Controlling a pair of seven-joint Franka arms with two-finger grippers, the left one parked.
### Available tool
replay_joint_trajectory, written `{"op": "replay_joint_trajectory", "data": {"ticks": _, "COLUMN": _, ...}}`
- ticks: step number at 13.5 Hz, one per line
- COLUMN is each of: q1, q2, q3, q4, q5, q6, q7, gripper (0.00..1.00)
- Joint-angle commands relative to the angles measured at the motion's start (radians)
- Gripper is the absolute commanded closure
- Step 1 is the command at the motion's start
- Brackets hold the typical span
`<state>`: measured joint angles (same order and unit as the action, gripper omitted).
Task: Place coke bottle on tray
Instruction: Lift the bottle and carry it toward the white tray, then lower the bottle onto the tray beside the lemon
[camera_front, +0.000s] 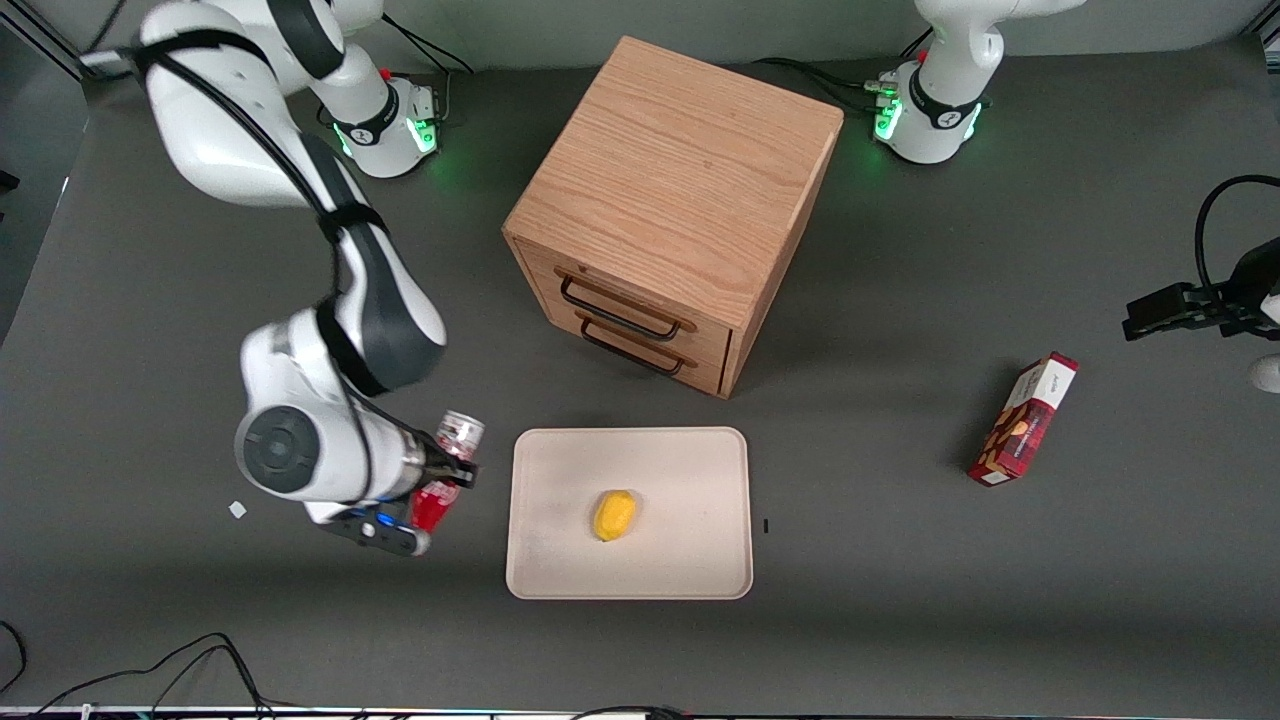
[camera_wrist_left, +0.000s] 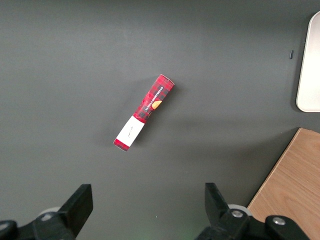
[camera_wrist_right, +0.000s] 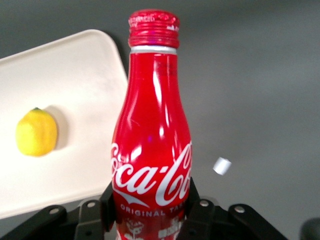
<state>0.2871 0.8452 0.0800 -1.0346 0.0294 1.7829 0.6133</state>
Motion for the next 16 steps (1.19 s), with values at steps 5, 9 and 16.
{"op": "replay_joint_trajectory", "data": {"ticks": 5, "q1": 0.104, "q2": 0.19, "q3": -0.045, "q4": 0.082, "q5": -0.025, "q6": 0.179, "q7": -0.17, "gripper": 1.0}}
{"op": "replay_joint_trajectory", "data": {"ticks": 9, "q1": 0.109, "q2": 0.224, "q3": -0.045, "q4": 0.082, "q5": -0.025, "q6": 0.237, "q7": -0.184, "gripper": 1.0}}
{"op": "replay_joint_trajectory", "data": {"ticks": 16, "q1": 0.112, "q2": 0.247, "q3": -0.046, "q4": 0.079, "q5": -0.025, "q6": 0.293, "q7": -0.172, "gripper": 0.95}}
